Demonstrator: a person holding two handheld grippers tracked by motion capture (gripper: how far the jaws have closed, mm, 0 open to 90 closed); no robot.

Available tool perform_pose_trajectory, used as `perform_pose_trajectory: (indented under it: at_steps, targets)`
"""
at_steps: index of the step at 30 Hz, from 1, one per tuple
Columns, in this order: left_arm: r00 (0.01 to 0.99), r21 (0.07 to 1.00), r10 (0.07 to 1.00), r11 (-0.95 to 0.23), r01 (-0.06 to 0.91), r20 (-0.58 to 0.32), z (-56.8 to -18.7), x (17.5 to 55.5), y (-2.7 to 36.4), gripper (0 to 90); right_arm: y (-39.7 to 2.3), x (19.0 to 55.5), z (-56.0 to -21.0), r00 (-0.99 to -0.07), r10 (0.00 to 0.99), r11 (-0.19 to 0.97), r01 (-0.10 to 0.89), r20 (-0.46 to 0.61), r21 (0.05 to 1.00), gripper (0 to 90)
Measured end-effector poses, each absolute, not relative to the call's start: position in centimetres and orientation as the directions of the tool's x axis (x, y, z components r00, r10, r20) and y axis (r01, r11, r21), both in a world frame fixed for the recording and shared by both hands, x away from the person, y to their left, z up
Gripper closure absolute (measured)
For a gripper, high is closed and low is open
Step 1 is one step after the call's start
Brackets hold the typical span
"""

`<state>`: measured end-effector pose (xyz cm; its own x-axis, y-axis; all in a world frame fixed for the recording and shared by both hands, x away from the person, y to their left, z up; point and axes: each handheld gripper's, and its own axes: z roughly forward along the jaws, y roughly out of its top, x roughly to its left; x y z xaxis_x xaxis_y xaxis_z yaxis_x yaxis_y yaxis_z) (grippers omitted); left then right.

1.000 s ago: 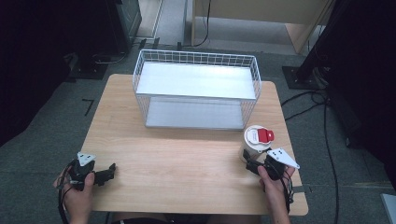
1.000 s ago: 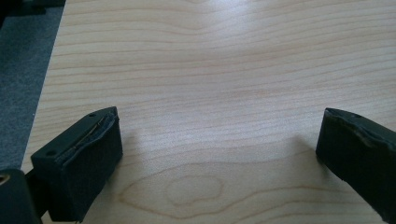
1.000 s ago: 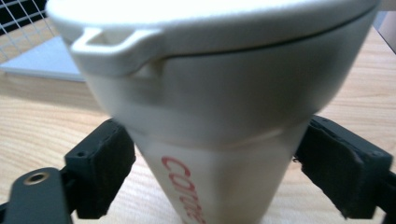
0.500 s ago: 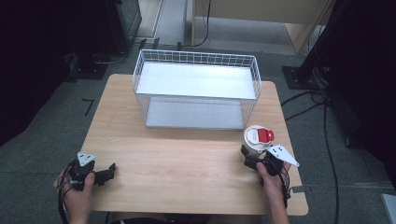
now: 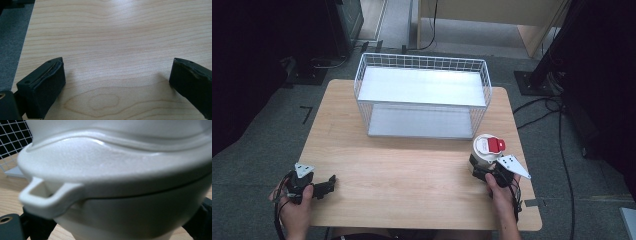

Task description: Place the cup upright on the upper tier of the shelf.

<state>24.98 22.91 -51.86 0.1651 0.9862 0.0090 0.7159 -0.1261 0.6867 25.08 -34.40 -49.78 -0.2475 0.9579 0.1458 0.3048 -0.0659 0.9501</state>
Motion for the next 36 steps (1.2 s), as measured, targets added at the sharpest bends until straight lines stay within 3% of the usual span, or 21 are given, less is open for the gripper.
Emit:
perform_pose_trajectory:
  at_steps: [17, 36]
  targets:
    - [0.163, 0.689, 0.987, -0.124, 0.715, 0.007, -51.9, 25.0, 22.9, 0.8, -33.8, 24.5, -49.7, -0.268, 0.955, -0.044, 0.281, 0.123, 0.959, 7.4]
    - [0.163, 0.689, 0.987, -0.122, 0.714, 0.006, -51.9, 25.0, 22.9, 0.8, -30.0, 24.7, -44.2, -0.36, 0.929, -0.023, 0.176, 0.086, 0.984, 7.6]
